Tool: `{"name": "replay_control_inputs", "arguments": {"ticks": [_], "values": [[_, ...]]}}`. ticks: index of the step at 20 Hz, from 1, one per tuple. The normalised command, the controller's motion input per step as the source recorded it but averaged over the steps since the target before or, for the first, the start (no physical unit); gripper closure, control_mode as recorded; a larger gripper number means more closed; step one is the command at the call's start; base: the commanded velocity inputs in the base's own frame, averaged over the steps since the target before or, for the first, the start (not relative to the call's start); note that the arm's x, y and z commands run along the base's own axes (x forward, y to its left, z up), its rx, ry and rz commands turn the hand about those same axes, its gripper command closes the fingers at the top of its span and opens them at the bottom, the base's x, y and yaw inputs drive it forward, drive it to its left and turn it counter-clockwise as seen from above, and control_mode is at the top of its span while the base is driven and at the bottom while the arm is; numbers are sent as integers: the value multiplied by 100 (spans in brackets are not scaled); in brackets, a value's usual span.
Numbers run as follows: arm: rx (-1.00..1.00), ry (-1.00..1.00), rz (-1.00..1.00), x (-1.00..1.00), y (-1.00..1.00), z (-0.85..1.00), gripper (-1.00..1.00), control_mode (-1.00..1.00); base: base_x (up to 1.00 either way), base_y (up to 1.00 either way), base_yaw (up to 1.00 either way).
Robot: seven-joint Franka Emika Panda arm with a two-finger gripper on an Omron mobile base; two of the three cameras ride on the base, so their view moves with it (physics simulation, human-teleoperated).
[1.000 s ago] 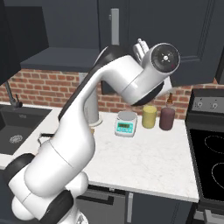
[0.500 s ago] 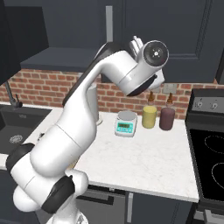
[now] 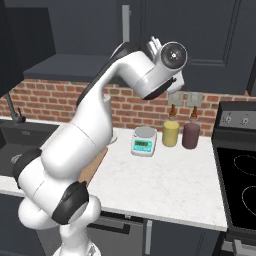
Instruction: Pick the kettle from the counter and place it on the tray. Then pick the mug from the cabinet and place it on the tray. Then close the cabinet doors.
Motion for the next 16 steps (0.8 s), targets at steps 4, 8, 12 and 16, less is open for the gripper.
{"name": "replay_control_inputs", "arguments": {"ticks": [4, 8, 12, 16], "values": [[0, 0, -1, 64, 5, -17, -100, -100, 0, 0, 0], [0, -2, -1, 59, 6, -22, -100, -100, 0, 0, 0], [0, -7, 0, -15, 15, -17, -100, -100, 0, 0, 0], [0, -14, 0, -97, 26, -6, -100, -100, 0, 0, 0]]}}
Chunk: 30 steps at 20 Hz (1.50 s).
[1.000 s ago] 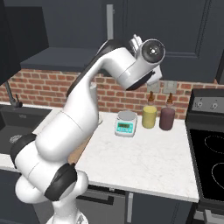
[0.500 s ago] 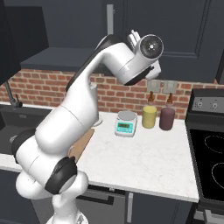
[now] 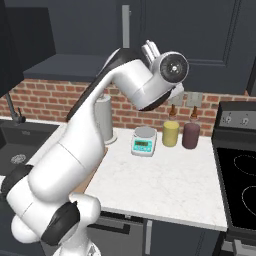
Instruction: Pick the kettle from the counter and place it on the tray. Then pick the mug from the cabinet and place it on the tray. Then close the cabinet doors.
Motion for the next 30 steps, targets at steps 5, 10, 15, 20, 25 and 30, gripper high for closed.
{"name": "replay_control_inputs", "arguments": {"ticks": [5, 10, 15, 20, 25, 30], "values": [[0, -12, -1, -100, 29, 0, -100, -100, 0, 0, 0], [-1, -2, -4, -99, 40, 0, -100, -100, 0, 0, 0], [-3, 4, -1, -61, 9, 0, -100, -100, 0, 0, 0], [-2, 17, 0, -26, 0, 0, -100, -100, 0, 0, 0], [-5, 16, 0, -21, -3, -6, -100, -100, 0, 0, 0], [-17, 9, 1, -2, 32, -34, -100, -100, 0, 0, 0]]}}
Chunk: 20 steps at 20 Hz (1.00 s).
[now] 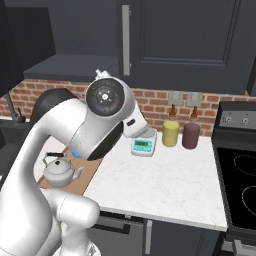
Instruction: Pick the kettle from the counter and place it on the tray. Then pick the mug from the cabinet and place it on the tray. Then close the cabinet doors.
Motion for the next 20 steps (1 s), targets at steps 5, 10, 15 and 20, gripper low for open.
{"name": "replay_control_inputs", "arguments": {"ticks": [5, 10, 15, 20], "values": [[-27, -4, 0, -7, 66, -47, -100, -100, 0, 0, 0], [-23, -15, 2, 2, 82, -67, -100, -100, 0, 0, 0], [-1, -25, 4, 20, 17, -44, -100, -100, 0, 0, 0], [-7, -27, 0, 20, 5, -27, -100, -100, 0, 0, 0]]}}
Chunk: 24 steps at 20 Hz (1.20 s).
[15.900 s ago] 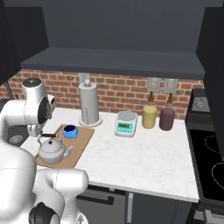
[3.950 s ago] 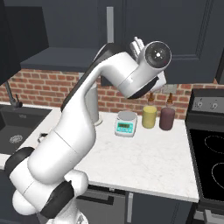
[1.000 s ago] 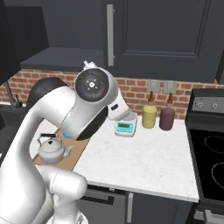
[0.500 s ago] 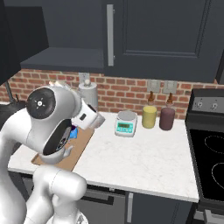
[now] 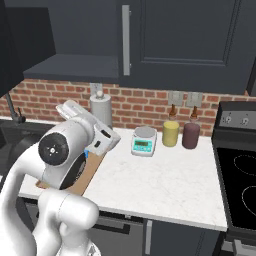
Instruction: Pick the kettle from the counter and place it on the tray. Then pick the mug from the cabinet and place it on the tray. Then close the cabinet doors.
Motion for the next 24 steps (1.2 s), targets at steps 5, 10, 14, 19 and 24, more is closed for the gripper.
{"name": "replay_control_inputs", "arguments": {"ticks": [5, 10, 14, 19, 24], "values": [[-20, -30, 0, -7, 18, -12, -100, -100, 0, 0, 0], [-32, -26, -4, -45, 40, -19, -100, -100, 0, 0, 0], [-38, -11, -8, -9, 67, -57, -100, -100, 0, 0, 0], [-38, -9, -9, 1, 83, -74, -100, -100, 0, 0, 0], [-30, -11, -6, 32, 71, -83, -100, -100, 0, 0, 0]]}}
